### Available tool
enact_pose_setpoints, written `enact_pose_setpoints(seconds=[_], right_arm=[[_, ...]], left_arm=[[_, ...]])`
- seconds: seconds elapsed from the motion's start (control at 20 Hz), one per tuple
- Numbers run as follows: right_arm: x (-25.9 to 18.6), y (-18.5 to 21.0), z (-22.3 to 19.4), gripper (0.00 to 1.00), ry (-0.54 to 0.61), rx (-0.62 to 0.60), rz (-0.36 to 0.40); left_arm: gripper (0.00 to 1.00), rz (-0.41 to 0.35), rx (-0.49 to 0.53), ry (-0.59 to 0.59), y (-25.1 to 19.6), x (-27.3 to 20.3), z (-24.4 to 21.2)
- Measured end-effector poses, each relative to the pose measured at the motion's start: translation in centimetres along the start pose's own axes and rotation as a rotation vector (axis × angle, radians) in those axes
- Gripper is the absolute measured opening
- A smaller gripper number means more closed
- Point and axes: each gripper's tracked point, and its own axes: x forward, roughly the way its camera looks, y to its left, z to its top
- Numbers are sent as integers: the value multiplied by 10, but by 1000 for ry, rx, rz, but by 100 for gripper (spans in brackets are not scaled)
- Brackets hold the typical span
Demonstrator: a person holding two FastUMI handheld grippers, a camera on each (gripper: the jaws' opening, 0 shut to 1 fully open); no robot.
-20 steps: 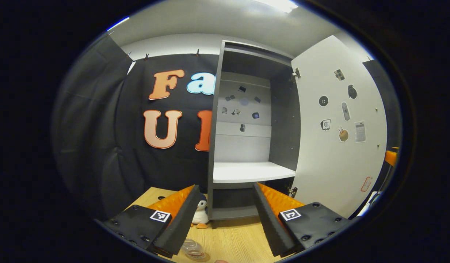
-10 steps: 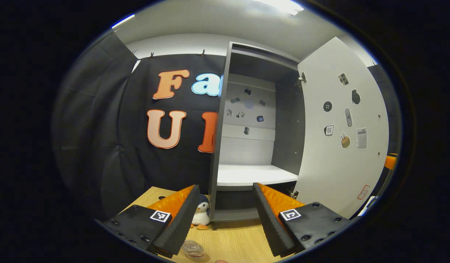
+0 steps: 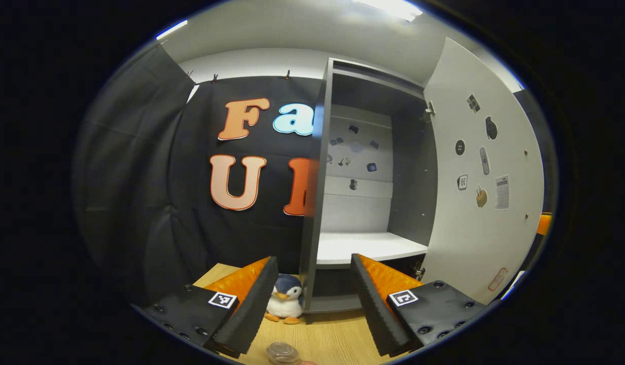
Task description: Open the cabinet door with the right hand, grasp the bottle in the cabinet with the left hand and place it on the coaster, then close the cabinet door with the right hand.
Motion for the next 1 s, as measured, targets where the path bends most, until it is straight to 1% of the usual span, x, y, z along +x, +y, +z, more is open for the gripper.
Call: enact_pose_setpoints(seconds=[0.05, 0.1, 0.2, 0.3, 0.35, 0.45, 0.55, 0.6, 0.65, 0.7, 0.75, 0.85, 0.9, 1.0], right_arm=[[8, 12, -1, 80, 2, 8, 29], [15, 26, 0, 75, 0, 15, 66], [30, 47, -2, 68, 3, 22, 118], [47, 69, -4, 63, 11, 28, 161], [56, 79, -3, 62, 15, 26, 182], [63, 89, -4, 61, 21, 18, 225], [71, 103, -5, 49, 26, 8, 258], [75, 107, -4, 38, 26, -4, 257], [80, 109, -5, 36, 27, -16, 251], [85, 113, -6, 36, 29, -23, 247], [90, 116, -7, 34, 33, -24, 244], [97, 122, -9, 34, 35, -13, 238], [99, 126, -10, 32, 39, -2, 236], [106, 132, -11, 34, 42, 17, 234]], left_arm=[[93, 13, 3, 3, 7, 1, -1], [93, 29, 7, 4, 16, 1, -1], [94, 55, 13, 12, 31, 1, -4], [93, 70, 15, 23, 44, 3, -7], [93, 78, 17, 23, 51, 4, -8], [93, 96, 26, 22, 62, 5, -8], [93, 108, 41, 15, 70, 12, -6], [93, 112, 49, 12, 75, 14, -5], [93, 115, 54, 9, 78, 15, -4], [93, 116, 58, 6, 80, 16, -5], [93, 118, 60, 3, 83, 20, -4], [93, 117, 54, 3, 88, 23, -5], [93, 116, 50, 2, 88, 24, -6], [93, 112, 47, 5, 92, 27, -8]])
